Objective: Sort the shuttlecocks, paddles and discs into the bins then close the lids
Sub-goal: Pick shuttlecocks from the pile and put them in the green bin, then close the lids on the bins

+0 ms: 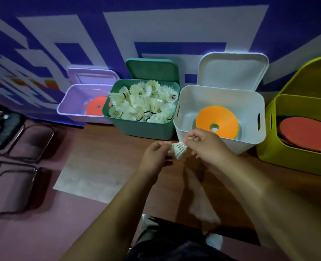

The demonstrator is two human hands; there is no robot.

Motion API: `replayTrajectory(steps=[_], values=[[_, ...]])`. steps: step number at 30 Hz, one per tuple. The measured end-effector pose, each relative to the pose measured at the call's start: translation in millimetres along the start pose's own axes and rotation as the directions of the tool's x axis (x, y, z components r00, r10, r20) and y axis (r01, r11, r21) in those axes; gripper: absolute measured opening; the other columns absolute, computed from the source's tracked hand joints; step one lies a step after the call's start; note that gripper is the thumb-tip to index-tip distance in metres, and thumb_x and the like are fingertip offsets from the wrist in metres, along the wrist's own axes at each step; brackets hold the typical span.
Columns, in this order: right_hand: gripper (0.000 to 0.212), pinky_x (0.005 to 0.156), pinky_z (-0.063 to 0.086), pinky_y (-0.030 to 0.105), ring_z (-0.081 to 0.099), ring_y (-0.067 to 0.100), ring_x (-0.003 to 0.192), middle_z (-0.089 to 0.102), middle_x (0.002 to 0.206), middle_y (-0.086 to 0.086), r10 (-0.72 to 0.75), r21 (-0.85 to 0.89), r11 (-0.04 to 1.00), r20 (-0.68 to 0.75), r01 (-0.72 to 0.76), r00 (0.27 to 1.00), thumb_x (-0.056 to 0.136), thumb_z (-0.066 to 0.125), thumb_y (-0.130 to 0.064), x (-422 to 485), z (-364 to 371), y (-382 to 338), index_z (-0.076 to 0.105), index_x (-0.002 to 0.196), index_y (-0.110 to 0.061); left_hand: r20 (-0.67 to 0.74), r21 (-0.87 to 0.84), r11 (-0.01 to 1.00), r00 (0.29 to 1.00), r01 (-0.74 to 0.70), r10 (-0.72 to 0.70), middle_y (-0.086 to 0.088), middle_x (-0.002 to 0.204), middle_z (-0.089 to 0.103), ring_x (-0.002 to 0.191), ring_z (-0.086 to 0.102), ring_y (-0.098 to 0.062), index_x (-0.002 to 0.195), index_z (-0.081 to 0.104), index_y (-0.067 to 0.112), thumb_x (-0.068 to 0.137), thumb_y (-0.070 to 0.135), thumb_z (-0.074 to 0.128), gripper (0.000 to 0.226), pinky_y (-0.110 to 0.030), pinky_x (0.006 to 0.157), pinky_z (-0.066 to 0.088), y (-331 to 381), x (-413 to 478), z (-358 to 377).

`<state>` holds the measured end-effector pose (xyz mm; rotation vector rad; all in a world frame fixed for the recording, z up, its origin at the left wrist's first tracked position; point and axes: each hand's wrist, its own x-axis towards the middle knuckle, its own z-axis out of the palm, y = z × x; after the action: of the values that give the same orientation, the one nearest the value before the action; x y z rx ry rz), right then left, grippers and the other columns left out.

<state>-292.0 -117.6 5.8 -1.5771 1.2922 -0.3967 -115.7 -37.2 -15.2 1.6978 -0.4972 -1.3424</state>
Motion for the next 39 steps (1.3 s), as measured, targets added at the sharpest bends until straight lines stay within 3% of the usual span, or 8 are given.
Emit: replayTrajectory(steps=[5,11,17,21,23,29,34,39], values=[[0.011,0.076,0.065,0.042,0.075,0.012,0.072,0.071,0.092,0.002,-0.096,0.013,0.995,0.061,0.095,0.994,0.101,0.066,-0.041,32.2,28.1,-76.2,0.073,0.109,-0.043,-0.123,0.034,0.970,0.962,-0.241,0.244,-0.012,0.097,0.064,0.079,0.066,-0.016,0.121,0.061,0.011,0.092,0.009,0.077,0.034,-0.035,0.067,0.056,55.8,17.7,-61.1],[0.032,0.077,0.065,0.036,0.075,0.009,0.079,0.070,0.109,-0.005,-0.083,0.046,0.996,0.039,0.081,0.996,0.103,0.058,-0.029,73.3,69.3,-127.9,0.067,0.130,-0.045,-0.199,0.314,0.854,0.851,-0.414,0.486,0.005,0.096,0.063,0.081,0.064,-0.010,0.119,0.060,0.027,0.086,0.022,0.081,0.039,-0.036,0.082,0.056,112.7,65.3,-135.8],[0.028,0.081,0.065,0.046,0.075,0.007,0.072,0.071,0.102,-0.007,-0.002,0.040,0.999,-0.089,0.006,0.996,0.101,0.056,-0.025,107.3,103.0,-156.0,0.070,0.117,-0.043,-0.033,0.614,0.646,0.804,-0.453,0.594,0.007,0.105,0.069,0.092,0.066,-0.019,0.128,0.062,0.024,0.092,0.008,0.062,0.039,-0.032,0.076,0.050,155.0,124.4,-173.6],[0.026,0.081,0.065,0.049,0.076,0.012,0.076,0.070,0.102,-0.006,0.042,0.049,0.998,-0.135,-0.035,0.990,0.101,0.056,-0.025,117.5,122.1,-167.9,0.070,0.115,-0.043,0.260,0.739,0.467,0.845,-0.485,0.466,-0.009,0.138,0.061,0.119,0.062,-0.028,0.149,0.053,0.024,0.089,-0.007,0.055,0.067,-0.035,0.098,0.050,154.3,159.9,-181.3],[0.025,0.082,0.065,0.048,0.075,0.011,0.076,0.070,0.101,-0.007,0.069,0.056,0.997,-0.149,-0.061,0.986,0.101,0.057,-0.025,119.9,130.0,-173.2,0.071,0.114,-0.041,0.293,0.713,0.500,0.857,-0.491,0.423,-0.010,0.146,0.055,0.127,0.059,-0.028,0.152,0.050,0.023,0.090,-0.007,0.053,0.069,-0.037,0.107,0.048,149.7,170.4,-187.6],[0.021,0.080,0.066,0.047,0.073,0.006,0.068,0.076,0.098,-0.011,0.108,0.044,0.994,-0.149,-0.103,0.983,0.100,0.060,-0.022,134.3,141.4,-182.6,0.076,0.102,-0.034,0.140,0.514,0.731,0.884,-0.449,0.445,-0.001,0.138,0.060,0.119,0.062,-0.019,0.147,0.050,0.016,0.092,-0.007,0.049,0.060,-0.036,0.100,0.054,136.7,177.4,-210.6],[0.023,0.077,0.064,0.036,0.073,0.006,0.070,0.077,0.094,-0.014,0.070,0.068,0.996,-0.128,-0.062,0.989,0.101,0.058,-0.022,146.4,152.3,-185.4,0.077,0.099,-0.035,0.022,0.550,0.736,0.888,-0.394,0.459,0.000,0.127,0.066,0.107,0.064,-0.015,0.137,0.059,0.014,0.093,0.002,0.053,0.046,-0.033,0.094,0.053,127.8,172.0,-233.6],[0.025,0.073,0.060,0.033,0.068,0.006,0.066,0.077,0.089,-0.010,0.023,0.182,0.983,-0.094,-0.005,0.995,0.102,0.056,-0.020,158.7,174.6,-193.4,0.077,0.097,-0.032,-0.042,0.553,0.768,0.909,-0.323,0.414,0.008,0.101,0.070,0.069,0.061,0.014,0.113,0.068,0.019,0.096,0.007,0.062,0.021,-0.007,0.060,0.041,123.7,147.0,-251.1]])
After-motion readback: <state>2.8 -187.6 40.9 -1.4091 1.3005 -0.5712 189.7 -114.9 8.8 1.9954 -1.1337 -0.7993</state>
